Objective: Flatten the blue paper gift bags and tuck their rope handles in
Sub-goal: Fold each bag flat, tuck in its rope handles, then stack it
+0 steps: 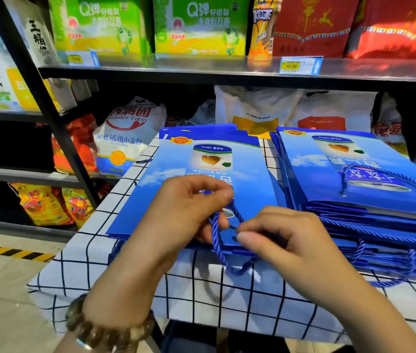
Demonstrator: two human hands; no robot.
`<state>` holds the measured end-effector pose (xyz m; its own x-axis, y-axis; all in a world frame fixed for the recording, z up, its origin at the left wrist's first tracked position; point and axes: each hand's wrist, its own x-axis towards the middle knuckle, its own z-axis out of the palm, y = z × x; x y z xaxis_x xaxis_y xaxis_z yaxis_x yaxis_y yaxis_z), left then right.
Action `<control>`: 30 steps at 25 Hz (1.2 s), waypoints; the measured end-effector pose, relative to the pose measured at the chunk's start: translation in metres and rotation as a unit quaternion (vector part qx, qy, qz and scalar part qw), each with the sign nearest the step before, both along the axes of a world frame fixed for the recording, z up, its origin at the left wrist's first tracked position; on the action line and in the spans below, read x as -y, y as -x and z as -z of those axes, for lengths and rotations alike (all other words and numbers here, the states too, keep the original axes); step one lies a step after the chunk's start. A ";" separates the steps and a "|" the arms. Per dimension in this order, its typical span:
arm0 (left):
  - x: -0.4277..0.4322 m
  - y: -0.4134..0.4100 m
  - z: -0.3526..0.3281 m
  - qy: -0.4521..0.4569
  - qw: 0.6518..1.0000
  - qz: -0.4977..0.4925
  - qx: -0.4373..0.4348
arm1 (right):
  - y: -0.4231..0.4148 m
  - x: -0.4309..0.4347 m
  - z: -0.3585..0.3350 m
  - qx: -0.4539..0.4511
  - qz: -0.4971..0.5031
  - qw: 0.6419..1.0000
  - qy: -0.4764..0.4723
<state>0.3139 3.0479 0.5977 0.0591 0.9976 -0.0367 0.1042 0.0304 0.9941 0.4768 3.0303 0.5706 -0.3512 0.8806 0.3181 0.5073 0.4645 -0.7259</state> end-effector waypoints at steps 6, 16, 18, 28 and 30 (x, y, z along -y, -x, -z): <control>-0.008 -0.003 -0.005 -0.019 0.999 0.000 0.049 | 0.015 0.008 -0.004 0.079 -0.060 0.994 0.033; 0.010 0.030 0.002 -0.030 0.999 0.018 0.018 | 0.039 -0.036 -0.037 -0.275 0.054 0.947 0.159; 0.010 0.032 0.003 -0.029 0.999 0.042 -0.020 | 0.046 -0.042 -0.038 -0.272 0.054 0.946 0.167; -0.007 0.044 -0.011 -0.069 0.995 -0.059 -0.043 | 0.060 -0.029 -0.030 -0.058 -0.057 0.974 0.211; -0.007 0.047 -0.012 -0.076 0.994 -0.066 -0.046 | 0.062 -0.030 -0.027 -0.037 -0.062 0.977 0.203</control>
<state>0.2671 3.0551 0.6101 -0.0686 0.9909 0.1157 0.2004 -0.0999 0.9746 0.4146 3.0608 0.5971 -0.4520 0.8918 -0.0202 0.4055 0.1853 -0.8951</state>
